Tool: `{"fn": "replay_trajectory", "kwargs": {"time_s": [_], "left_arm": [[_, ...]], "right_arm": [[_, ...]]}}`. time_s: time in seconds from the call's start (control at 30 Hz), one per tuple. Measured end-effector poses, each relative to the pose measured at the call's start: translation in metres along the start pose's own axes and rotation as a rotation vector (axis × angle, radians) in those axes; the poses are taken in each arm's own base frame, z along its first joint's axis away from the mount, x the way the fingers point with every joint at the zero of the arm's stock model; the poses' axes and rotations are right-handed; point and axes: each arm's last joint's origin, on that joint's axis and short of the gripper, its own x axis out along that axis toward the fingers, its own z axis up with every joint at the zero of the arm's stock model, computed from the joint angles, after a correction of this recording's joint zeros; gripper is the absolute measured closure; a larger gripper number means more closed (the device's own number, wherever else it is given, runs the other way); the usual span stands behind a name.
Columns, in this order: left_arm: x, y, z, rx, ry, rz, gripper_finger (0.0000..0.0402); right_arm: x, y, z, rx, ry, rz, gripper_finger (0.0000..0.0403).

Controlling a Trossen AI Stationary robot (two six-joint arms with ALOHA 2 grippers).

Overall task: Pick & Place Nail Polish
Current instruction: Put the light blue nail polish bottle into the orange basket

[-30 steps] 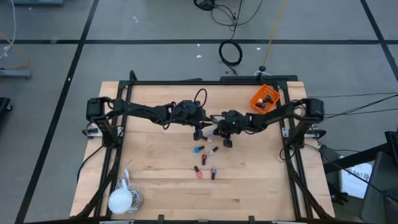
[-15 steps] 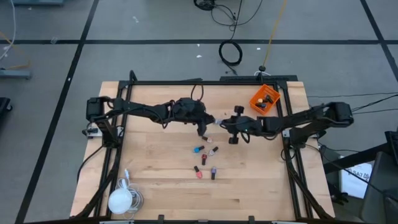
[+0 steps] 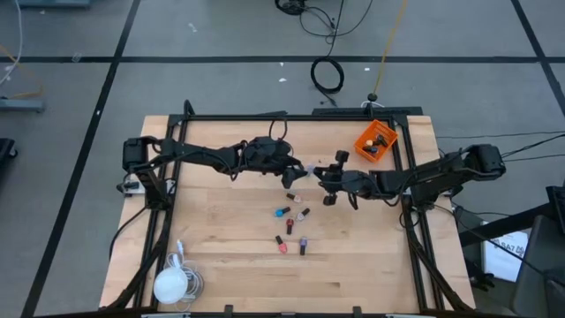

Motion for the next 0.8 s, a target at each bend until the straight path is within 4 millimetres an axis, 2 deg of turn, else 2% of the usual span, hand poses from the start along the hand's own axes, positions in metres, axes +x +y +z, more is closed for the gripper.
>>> {"fn": "replay_trajectory", "kwargs": {"time_s": [0.13, 0.47, 0.8], "left_arm": [[0.0, -0.001, 0.002, -0.01, -0.017, -0.005, 0.0092], [0.001, -0.019, 0.0, -0.012, -0.056, -0.085, 0.0114], [0.001, -0.022, 0.003, -0.036, -0.088, -0.111, 0.0117]], "right_arm": [[-0.001, 0.0, 0.004, -0.002, -0.034, -0.008, 0.0354], [-0.001, -0.004, 0.011, -0.011, -0.103, -0.036, 0.0354], [-0.004, -0.002, 0.018, -0.026, -0.175, -0.021, 0.0354]]}}
